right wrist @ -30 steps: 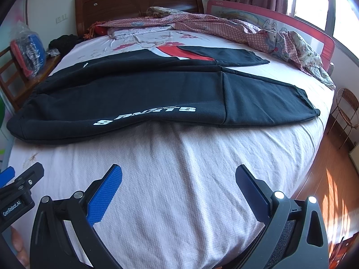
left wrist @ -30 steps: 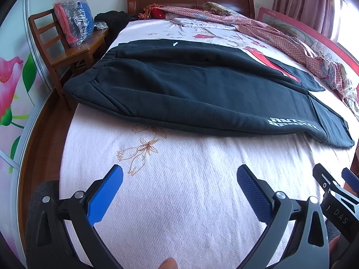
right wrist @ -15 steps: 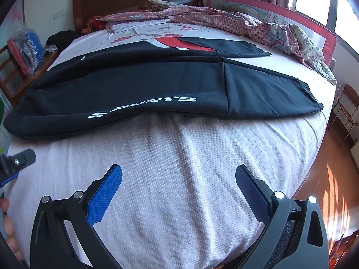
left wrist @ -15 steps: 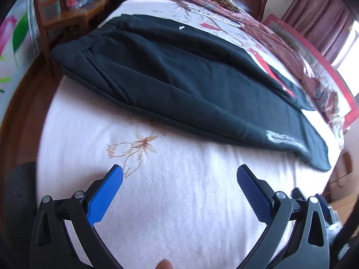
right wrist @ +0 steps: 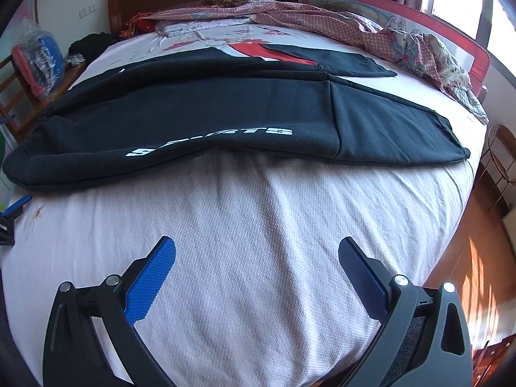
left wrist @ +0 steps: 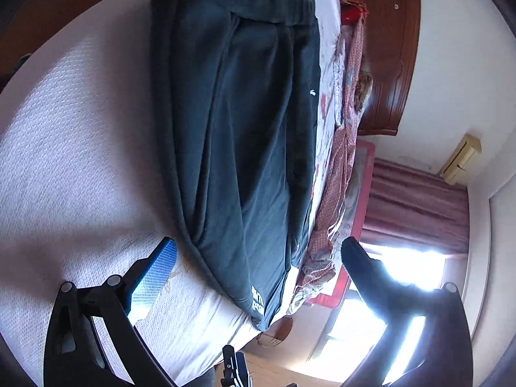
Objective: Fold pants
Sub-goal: 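Reach the left tool to the black sweatpants waistband and close on it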
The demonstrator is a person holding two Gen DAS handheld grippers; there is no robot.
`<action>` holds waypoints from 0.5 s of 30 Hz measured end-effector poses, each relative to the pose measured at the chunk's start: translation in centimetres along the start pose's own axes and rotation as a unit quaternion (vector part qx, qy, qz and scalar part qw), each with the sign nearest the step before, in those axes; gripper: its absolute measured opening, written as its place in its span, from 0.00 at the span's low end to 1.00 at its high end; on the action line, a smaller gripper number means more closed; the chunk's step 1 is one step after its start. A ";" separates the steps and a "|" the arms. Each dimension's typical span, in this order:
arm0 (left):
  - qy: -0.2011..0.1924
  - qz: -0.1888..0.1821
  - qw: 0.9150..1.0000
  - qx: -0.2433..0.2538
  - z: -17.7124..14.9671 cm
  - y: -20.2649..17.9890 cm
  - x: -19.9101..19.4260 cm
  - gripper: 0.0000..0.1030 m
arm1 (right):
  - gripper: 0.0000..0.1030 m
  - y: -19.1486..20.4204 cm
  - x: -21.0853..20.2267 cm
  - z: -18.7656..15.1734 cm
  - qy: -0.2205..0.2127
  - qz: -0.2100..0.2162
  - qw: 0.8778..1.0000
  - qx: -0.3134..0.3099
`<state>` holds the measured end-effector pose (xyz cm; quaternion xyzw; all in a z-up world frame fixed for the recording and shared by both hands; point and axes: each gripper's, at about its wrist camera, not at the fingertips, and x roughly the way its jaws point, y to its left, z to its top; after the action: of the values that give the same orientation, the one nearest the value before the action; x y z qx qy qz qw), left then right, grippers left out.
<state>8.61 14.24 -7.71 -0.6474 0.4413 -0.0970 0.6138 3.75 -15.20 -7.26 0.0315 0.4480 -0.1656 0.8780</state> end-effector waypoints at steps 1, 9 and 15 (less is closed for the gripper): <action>-0.004 0.008 1.000 -0.009 0.0 -0.4 0.1 0.98 | 0.97 0.0 0.0 0.0 0.001 0.000 1.000 0.000; -0.051 0.055 0.987 -0.139 1.2 -0.5 0.6 0.98 | 0.97 0.3 -0.2 -0.2 0.000 0.003 1.000 -0.004; -0.066 0.033 0.995 -0.070 1.8 -2.7 0.9 0.98 | 0.97 0.3 0.0 -0.2 0.009 0.008 1.000 -0.003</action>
<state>11.61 14.52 -6.11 -0.6790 0.4269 -0.0026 0.5972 3.69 -14.83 -7.46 0.0346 0.4565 -0.1567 0.8751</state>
